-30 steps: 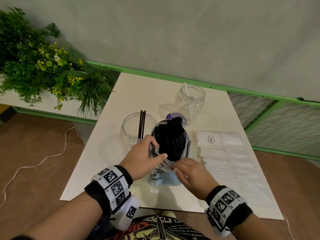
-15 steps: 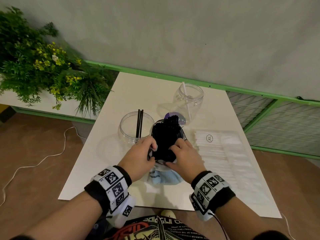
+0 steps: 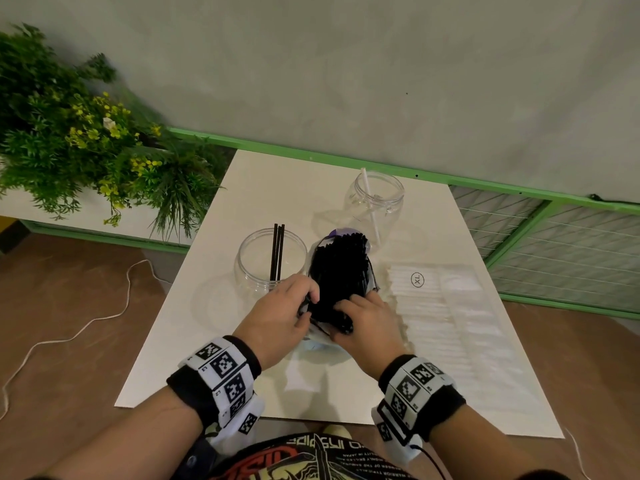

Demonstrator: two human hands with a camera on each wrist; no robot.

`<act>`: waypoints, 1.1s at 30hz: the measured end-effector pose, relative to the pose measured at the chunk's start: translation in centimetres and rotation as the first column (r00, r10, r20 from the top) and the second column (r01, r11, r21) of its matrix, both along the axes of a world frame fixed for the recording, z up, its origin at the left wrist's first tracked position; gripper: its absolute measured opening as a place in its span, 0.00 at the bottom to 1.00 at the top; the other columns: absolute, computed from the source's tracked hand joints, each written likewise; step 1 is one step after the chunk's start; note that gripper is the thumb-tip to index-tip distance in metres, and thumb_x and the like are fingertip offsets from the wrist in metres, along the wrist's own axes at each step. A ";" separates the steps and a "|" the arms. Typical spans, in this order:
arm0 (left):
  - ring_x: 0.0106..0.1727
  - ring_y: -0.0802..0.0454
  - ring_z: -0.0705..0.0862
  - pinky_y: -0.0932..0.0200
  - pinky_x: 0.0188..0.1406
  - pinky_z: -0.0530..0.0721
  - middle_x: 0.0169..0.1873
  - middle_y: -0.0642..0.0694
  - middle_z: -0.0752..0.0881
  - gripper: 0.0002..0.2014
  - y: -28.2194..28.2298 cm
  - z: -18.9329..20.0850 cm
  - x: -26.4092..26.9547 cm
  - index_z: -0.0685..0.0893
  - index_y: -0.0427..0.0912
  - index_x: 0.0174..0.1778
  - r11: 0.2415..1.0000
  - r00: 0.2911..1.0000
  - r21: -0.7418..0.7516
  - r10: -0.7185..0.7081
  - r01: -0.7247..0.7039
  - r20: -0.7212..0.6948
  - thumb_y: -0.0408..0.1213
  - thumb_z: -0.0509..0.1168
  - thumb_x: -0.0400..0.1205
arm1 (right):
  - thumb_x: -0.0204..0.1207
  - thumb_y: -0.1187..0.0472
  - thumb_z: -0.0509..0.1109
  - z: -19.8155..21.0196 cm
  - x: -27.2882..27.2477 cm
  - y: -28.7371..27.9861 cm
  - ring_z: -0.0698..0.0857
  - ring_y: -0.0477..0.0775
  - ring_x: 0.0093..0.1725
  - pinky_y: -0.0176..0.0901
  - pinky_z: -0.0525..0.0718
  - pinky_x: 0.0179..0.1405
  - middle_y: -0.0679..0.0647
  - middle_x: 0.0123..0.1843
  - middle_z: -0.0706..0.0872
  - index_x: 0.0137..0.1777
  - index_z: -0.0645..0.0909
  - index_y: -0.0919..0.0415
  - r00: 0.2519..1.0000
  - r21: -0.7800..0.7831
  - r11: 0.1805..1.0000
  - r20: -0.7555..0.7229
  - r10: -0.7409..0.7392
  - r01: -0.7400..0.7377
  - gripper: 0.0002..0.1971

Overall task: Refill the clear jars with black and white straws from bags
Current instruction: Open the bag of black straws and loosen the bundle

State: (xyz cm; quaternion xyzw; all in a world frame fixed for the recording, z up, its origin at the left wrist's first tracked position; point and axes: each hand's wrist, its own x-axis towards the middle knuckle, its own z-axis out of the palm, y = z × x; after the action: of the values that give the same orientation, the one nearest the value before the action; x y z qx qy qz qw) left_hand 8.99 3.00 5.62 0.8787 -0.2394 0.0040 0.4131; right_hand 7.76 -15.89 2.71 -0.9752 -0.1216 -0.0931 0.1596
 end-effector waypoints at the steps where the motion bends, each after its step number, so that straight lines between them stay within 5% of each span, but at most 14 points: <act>1: 0.47 0.63 0.75 0.74 0.44 0.70 0.45 0.66 0.73 0.19 0.0 0.0 0.0 0.72 0.55 0.48 1.000 1.000 0.009 -0.005 0.005 -0.001 0.24 0.64 0.74 | 0.58 0.49 0.80 -0.1 0.0 0.2 0.80 0.57 0.41 0.48 0.81 0.34 0.43 0.36 0.83 0.45 0.87 0.49 1.000 -0.005 1.000 -0.005 -0.008 0.008 0.14; 5: 0.45 0.63 0.75 0.71 0.42 0.72 0.45 0.66 0.72 0.16 0.4 -0.1 0.3 0.74 0.50 0.50 0.999 1.000 0.034 -0.007 0.006 0.016 0.25 0.65 0.75 | 0.62 0.44 0.68 -0.1 0.3 0.1 0.77 0.55 0.44 0.52 0.82 0.39 0.44 0.39 0.83 0.45 0.87 0.51 1.000 0.086 0.996 -0.006 -0.022 0.023 0.16; 9: 0.45 0.67 0.75 0.74 0.39 0.70 0.44 0.67 0.72 0.15 0.7 -0.4 0.2 0.74 0.50 0.51 0.998 1.000 0.060 0.006 -0.008 0.027 0.26 0.65 0.76 | 0.68 0.42 0.69 0.9 0.4 -0.8 0.71 0.49 0.48 0.50 0.72 0.46 0.37 0.42 0.77 0.44 0.82 0.48 0.999 0.218 0.976 -0.031 0.008 -0.001 0.12; 12: 0.44 0.68 0.75 0.75 0.38 0.70 0.43 0.68 0.71 0.15 0.7 -0.5 0.1 0.74 0.49 0.51 0.997 1.000 0.080 0.012 -0.013 0.024 0.26 0.65 0.76 | 0.74 0.50 0.75 2.3 0.9 -1.5 0.75 0.49 0.44 0.49 0.68 0.50 0.38 0.37 0.76 0.44 0.73 0.47 1.000 0.291 0.956 -0.015 -0.025 0.029 0.11; 15: 0.44 0.67 0.75 0.74 0.38 0.70 0.44 0.67 0.72 0.15 0.7 -0.5 0.1 0.74 0.50 0.51 0.997 1.000 0.078 0.007 -0.008 0.014 0.26 0.64 0.77 | 0.75 0.61 0.74 3.6 1.5 -2.2 0.81 0.50 0.42 0.49 0.73 0.51 0.49 0.44 0.84 0.58 0.73 0.55 0.981 0.312 0.950 0.186 -0.051 -0.010 0.15; 19: 0.45 0.64 0.76 0.68 0.41 0.74 0.48 0.62 0.76 0.15 0.8 -0.4 0.0 0.73 0.53 0.50 0.998 1.000 0.065 0.003 -0.002 -0.005 0.27 0.64 0.77 | 0.76 0.69 0.71 3.9 2.6 -2.9 0.80 0.55 0.50 0.49 0.81 0.49 0.58 0.58 0.81 0.73 0.67 0.57 0.920 0.128 0.987 0.389 0.039 -0.096 0.27; 22: 0.45 0.59 0.78 0.60 0.45 0.79 0.50 0.59 0.78 0.14 1.0 -0.3 0.0 0.73 0.54 0.49 0.998 1.000 0.064 0.012 -0.011 -0.019 0.28 0.64 0.78 | 0.78 0.63 0.68 3.1 3.5 -4.2 0.78 0.62 0.60 0.58 0.81 0.58 0.60 0.70 0.75 0.74 0.71 0.60 0.923 -0.035 0.999 0.383 0.038 -0.027 0.24; 25: 0.44 0.57 0.79 0.58 0.45 0.79 0.50 0.59 0.80 0.15 1.3 -0.3 -0.2 0.71 0.58 0.48 0.995 0.999 0.083 0.053 -0.052 -0.012 0.32 0.66 0.78 | 0.79 0.63 0.68 2.2 3.8 -5.2 0.71 0.60 0.73 0.53 0.71 0.73 0.58 0.81 0.65 0.75 0.71 0.66 0.933 -0.089 0.996 0.355 0.063 -0.033 0.25; 28: 0.43 0.57 0.80 0.58 0.43 0.79 0.47 0.60 0.82 0.15 1.6 -0.4 -0.2 0.70 0.61 0.48 0.987 0.994 0.131 0.092 -0.098 0.055 0.37 0.67 0.77 | 0.81 0.65 0.64 1.5 3.8 -5.6 0.70 0.59 0.76 0.57 0.73 0.73 0.60 0.74 0.76 0.70 0.76 0.70 0.906 -0.091 0.985 0.386 0.173 -0.149 0.19; 33: 0.42 0.56 0.78 0.55 0.45 0.79 0.46 0.59 0.81 0.09 1.6 0.1 -0.1 0.73 0.55 0.49 0.975 0.985 0.138 0.169 -0.173 0.036 0.45 0.67 0.78 | 0.83 0.60 0.58 1.7 3.5 -5.5 0.75 0.55 0.71 0.45 0.74 0.71 0.59 0.69 0.82 0.69 0.79 0.68 0.921 -0.027 0.983 0.345 0.180 -0.182 0.19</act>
State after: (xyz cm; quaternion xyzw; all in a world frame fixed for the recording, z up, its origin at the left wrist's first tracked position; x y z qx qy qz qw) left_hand 8.91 4.62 5.72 0.9228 -0.1674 0.0331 0.3455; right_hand 11.22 -21.39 4.37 -0.9278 -0.2370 -0.2483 0.1462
